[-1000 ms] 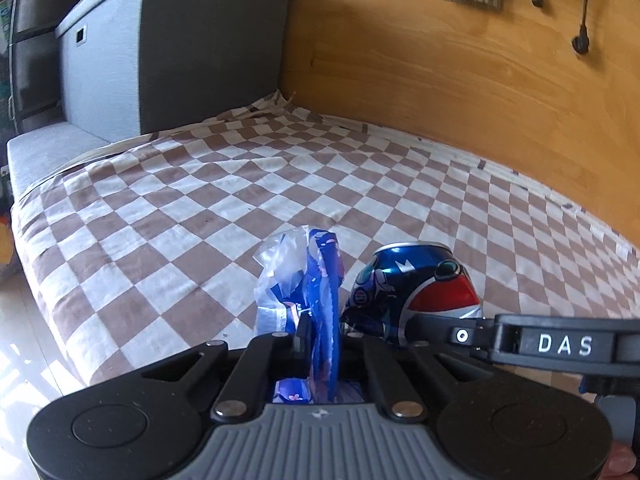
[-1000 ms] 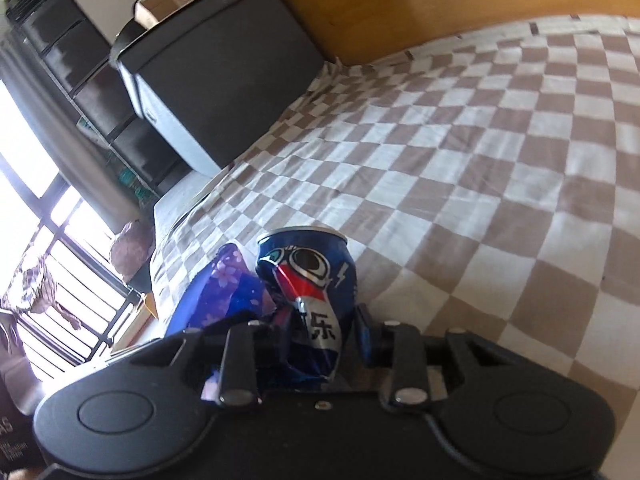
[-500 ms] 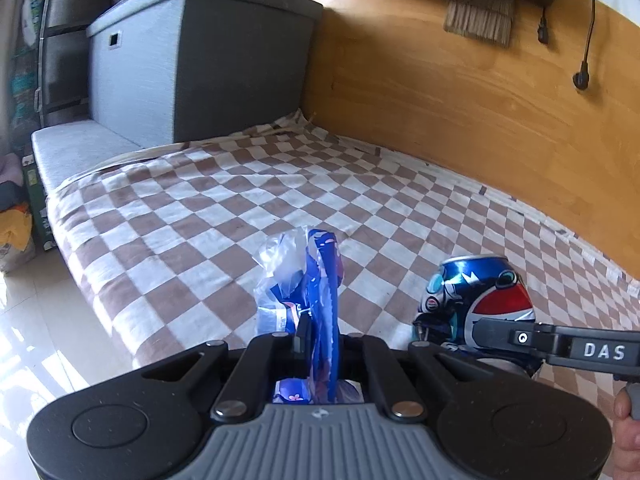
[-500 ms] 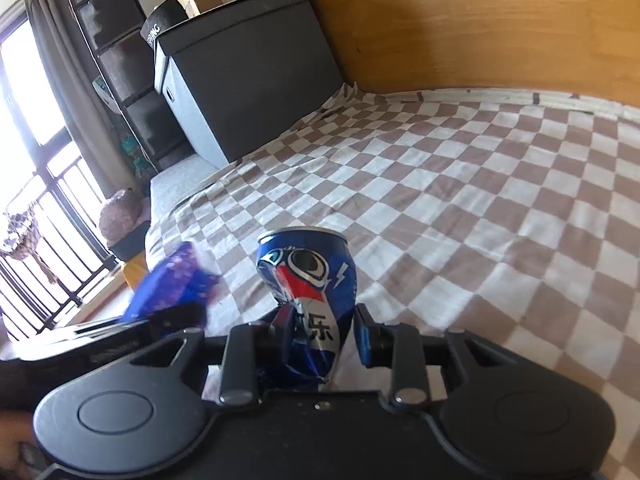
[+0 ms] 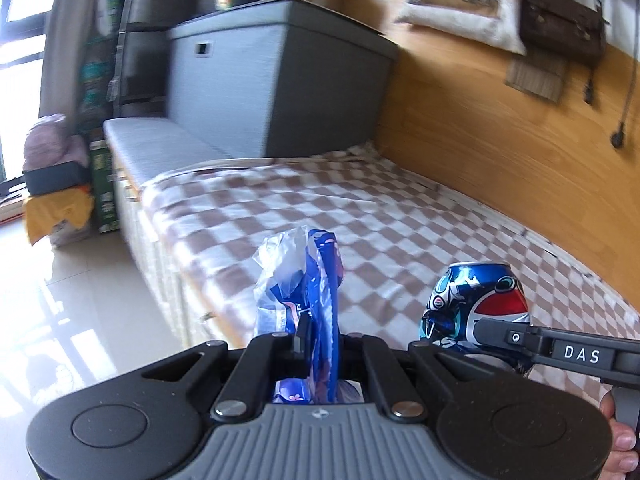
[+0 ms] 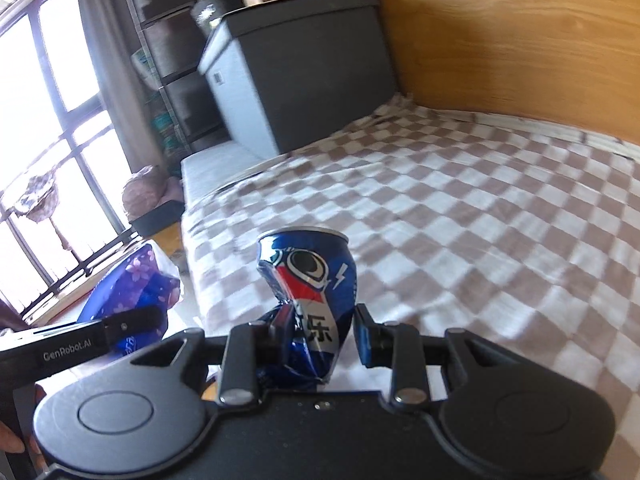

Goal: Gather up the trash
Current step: 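Carry the blue bag and Pepsi can over the yellow wastebasket with both tools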

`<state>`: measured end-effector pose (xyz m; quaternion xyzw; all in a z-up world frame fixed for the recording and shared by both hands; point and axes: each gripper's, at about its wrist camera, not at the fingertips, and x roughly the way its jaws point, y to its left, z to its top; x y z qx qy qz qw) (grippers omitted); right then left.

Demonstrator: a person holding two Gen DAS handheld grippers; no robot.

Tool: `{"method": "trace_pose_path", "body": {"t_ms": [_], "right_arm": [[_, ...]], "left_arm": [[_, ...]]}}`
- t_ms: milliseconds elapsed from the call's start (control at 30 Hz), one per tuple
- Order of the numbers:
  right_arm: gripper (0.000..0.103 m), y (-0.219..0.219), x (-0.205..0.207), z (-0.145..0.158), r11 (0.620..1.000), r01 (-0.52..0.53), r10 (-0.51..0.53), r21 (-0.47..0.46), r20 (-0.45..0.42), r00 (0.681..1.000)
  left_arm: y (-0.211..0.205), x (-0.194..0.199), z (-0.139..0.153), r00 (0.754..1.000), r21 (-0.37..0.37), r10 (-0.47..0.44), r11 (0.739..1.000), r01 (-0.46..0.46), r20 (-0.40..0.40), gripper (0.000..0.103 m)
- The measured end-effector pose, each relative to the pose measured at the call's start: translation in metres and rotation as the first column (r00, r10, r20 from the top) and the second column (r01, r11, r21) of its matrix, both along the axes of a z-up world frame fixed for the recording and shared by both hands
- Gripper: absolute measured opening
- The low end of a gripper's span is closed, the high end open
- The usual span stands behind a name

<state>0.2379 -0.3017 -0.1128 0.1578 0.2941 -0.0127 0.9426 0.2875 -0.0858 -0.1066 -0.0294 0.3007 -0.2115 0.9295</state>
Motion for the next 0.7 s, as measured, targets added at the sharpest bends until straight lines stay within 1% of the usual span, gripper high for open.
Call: {"method": "trace_pose_path", "body": {"t_ms": [200,400,567,700], "right_arm": [[0.032,0.046,0.019,0.005,0.996,-0.088,0.088,-0.025,0.008,0.996],[0.032,0.096,0.039,0.002,0.983,-0.176,0.176,-0.048,0.0,0.984],[0.032,0.137,0.053,-0.009,0.968,-0.239,0.238,-0.076,-0.025,0.971],[0.032,0.164,0.063,-0.023,0.955,-0.281,0.277,-0.091,-0.056,0.959]], "left_arm": [[0.05,-0.003,0.001,0.995,-0.004,0.097,0.995,-0.097,-0.007,0.005],[0.1,-0.007,-0.002,0.982,-0.004,0.187,0.982,-0.187,-0.015,0.005],[0.137,-0.007,-0.011,0.968,0.004,0.25,0.968,-0.25,-0.031,0.005],[0.16,-0.005,-0.025,0.955,0.002,0.293,0.956,-0.293,-0.055,0.005]]}}
